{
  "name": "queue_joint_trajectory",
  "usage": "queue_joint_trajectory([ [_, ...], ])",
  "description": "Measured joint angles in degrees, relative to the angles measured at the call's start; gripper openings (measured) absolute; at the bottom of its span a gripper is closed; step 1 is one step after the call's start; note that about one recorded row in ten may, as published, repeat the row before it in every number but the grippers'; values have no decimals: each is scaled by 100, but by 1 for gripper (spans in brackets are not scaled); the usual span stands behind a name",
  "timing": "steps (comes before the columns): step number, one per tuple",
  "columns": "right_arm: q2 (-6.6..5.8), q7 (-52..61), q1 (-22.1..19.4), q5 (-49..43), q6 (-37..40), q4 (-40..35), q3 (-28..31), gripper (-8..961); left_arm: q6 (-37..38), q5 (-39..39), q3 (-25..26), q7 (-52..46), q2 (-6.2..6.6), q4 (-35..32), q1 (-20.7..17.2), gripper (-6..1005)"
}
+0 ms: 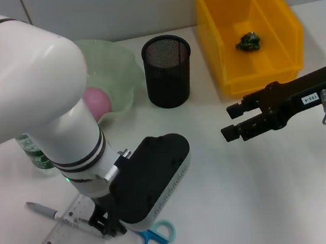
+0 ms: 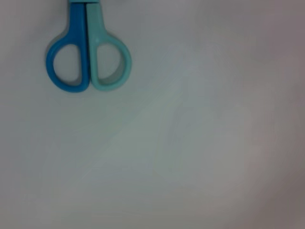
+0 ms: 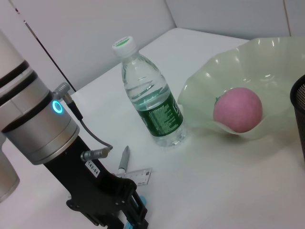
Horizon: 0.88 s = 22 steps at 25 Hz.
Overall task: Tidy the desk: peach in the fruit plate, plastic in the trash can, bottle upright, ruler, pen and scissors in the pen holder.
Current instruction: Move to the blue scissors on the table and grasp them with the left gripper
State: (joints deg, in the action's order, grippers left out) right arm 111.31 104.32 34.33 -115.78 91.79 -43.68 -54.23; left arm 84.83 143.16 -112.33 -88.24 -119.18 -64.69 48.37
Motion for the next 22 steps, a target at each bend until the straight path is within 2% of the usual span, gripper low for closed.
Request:
queue_joint_trajectory([
  [2,0,0,4,-7,-4,0,1,767,-4,0,-34,-28,0,13,11,457],
  [8,12,0,24,-36,-22,0,-1,766,-35,1,-49,-44,0,21,14,448],
  [11,12,0,28,-58,-23,0,2,766,-38,1,-50,-45,0,21,15,396],
  [22,14,0,31,-94,-21,0,10,767,-35,1,-114,-137,0,-13,20,349],
])
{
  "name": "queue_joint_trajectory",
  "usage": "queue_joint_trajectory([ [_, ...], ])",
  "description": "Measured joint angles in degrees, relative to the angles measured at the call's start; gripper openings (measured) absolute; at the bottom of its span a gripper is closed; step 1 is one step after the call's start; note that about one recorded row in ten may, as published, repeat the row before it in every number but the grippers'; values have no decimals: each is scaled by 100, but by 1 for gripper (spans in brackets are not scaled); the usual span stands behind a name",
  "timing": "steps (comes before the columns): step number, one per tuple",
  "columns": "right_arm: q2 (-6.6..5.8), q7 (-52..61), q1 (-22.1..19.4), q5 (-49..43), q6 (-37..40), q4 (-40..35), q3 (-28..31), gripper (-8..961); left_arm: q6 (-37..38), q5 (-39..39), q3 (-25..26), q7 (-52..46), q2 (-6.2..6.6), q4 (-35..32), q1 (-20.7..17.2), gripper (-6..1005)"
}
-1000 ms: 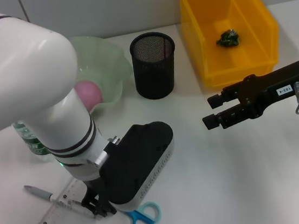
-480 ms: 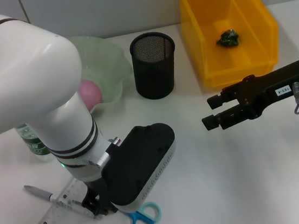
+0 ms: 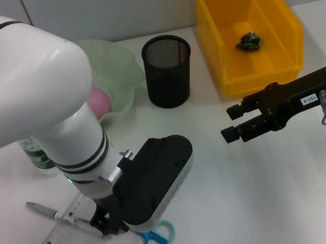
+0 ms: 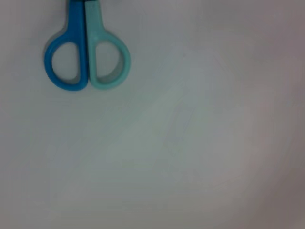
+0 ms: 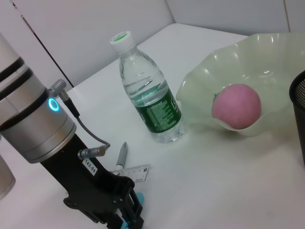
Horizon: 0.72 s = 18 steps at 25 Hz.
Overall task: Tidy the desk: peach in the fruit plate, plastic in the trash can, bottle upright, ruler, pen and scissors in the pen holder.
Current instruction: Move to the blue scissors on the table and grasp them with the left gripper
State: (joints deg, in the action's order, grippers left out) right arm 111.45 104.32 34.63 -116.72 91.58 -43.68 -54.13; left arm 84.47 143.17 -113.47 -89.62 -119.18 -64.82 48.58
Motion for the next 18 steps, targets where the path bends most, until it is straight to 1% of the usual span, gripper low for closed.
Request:
queue_joint_trajectory([
  [18,0,0,0,-2,1,0,36,767,34,0,-54,-22,0,-9,22,262],
])
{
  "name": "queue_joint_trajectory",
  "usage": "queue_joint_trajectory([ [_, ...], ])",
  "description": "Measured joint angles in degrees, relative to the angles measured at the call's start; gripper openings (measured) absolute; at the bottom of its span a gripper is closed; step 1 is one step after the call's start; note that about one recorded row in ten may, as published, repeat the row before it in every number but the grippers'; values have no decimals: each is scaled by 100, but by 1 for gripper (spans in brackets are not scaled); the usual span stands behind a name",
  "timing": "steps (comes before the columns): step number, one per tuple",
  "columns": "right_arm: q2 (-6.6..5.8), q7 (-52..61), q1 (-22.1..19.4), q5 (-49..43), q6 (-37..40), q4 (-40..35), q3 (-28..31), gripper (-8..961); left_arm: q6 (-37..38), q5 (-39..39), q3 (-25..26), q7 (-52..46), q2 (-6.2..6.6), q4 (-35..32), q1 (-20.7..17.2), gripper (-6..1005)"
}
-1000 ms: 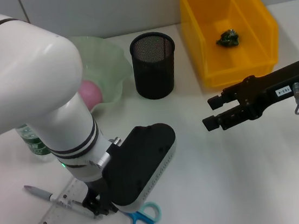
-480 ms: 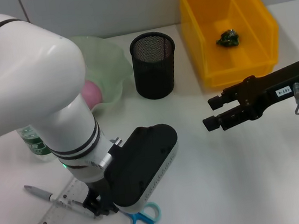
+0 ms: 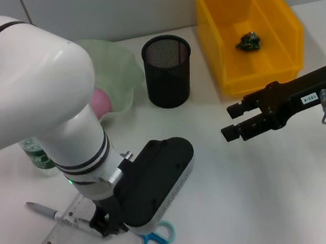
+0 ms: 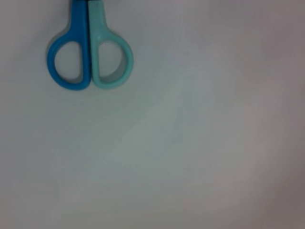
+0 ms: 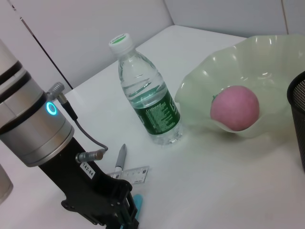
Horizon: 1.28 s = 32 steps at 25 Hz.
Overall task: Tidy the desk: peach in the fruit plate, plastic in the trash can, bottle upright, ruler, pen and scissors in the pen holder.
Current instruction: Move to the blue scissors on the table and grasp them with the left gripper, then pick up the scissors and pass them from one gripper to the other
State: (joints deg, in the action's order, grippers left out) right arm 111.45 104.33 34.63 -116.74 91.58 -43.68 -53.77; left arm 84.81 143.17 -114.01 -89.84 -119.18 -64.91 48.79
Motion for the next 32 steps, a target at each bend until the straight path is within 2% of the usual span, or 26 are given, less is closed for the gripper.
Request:
queue_joint_trajectory([
  [32,-9,0,0,3,-5,0,7,766,-72,-8,-109,8,0,58,32,233],
])
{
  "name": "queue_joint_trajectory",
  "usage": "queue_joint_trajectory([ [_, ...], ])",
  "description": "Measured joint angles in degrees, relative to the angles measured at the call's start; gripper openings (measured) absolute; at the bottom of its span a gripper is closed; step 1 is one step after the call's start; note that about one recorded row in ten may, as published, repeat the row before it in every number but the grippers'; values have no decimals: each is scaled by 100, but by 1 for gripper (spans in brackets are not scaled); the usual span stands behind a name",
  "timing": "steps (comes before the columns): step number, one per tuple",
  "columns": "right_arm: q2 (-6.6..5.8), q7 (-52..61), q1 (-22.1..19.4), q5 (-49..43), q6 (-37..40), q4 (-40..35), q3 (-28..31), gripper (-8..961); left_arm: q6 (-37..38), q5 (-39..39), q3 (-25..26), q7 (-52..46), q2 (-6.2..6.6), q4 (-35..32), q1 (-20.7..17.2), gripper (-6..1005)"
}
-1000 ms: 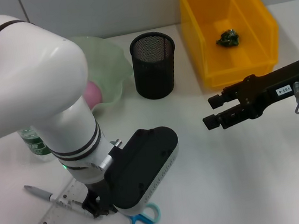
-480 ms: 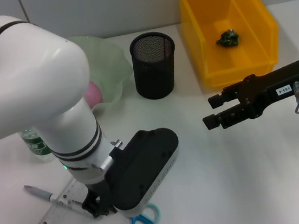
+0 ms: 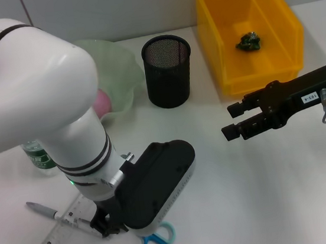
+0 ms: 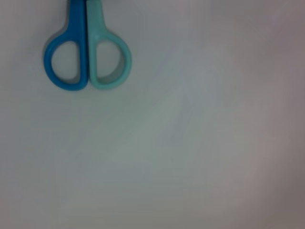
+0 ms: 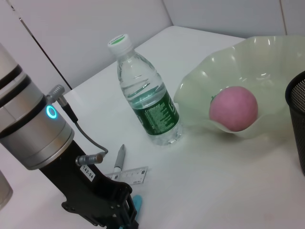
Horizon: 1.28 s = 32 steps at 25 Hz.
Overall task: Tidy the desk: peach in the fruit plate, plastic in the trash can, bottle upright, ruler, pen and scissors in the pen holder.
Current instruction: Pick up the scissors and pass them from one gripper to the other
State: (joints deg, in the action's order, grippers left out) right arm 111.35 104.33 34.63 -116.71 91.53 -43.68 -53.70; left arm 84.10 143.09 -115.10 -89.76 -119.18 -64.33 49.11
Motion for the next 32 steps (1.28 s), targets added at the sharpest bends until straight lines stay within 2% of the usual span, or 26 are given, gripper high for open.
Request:
queue_joint_trajectory([
  [9,-3,0,16,0,-4,0,-34,767,120,-116,290,43,0,0,-5,229],
  [11,-7,0,23,0,-4,-2,-35,767,368,-285,667,80,0,3,13,230],
  [14,-8,0,26,-1,-4,-15,-14,767,501,-385,867,119,2,12,23,231],
  [15,-11,0,26,-1,-5,-25,-3,767,880,-804,1506,227,12,151,100,231],
  [18,-23,1,22,6,9,-59,34,766,1086,-1145,1945,263,23,310,174,232],
  [20,-26,12,14,25,52,-80,152,766,1086,-1145,1945,263,23,310,174,233],
  [21,-26,27,17,32,76,-89,341,766,1077,-1442,2413,212,24,508,172,233],
  [23,-26,33,21,37,89,-88,446,766,925,-1486,2607,59,15,610,119,234],
  [27,13,66,31,47,188,-74,1008,766,925,-1486,2607,59,15,610,119,235],
  [28,28,70,31,51,208,-68,1129,766,574,-1557,2946,-485,18,691,-25,235],
  [29,41,70,31,56,234,-66,1211,766,574,-1557,2946,-485,18,691,-25,236],
  [30,52,71,30,60,254,-66,1273,767,537,-1677,3302,-806,28,691,-117,236],
  [32,69,72,14,70,307,-66,1369,767,541,-1736,3441,-920,33,692,-153,236],
])
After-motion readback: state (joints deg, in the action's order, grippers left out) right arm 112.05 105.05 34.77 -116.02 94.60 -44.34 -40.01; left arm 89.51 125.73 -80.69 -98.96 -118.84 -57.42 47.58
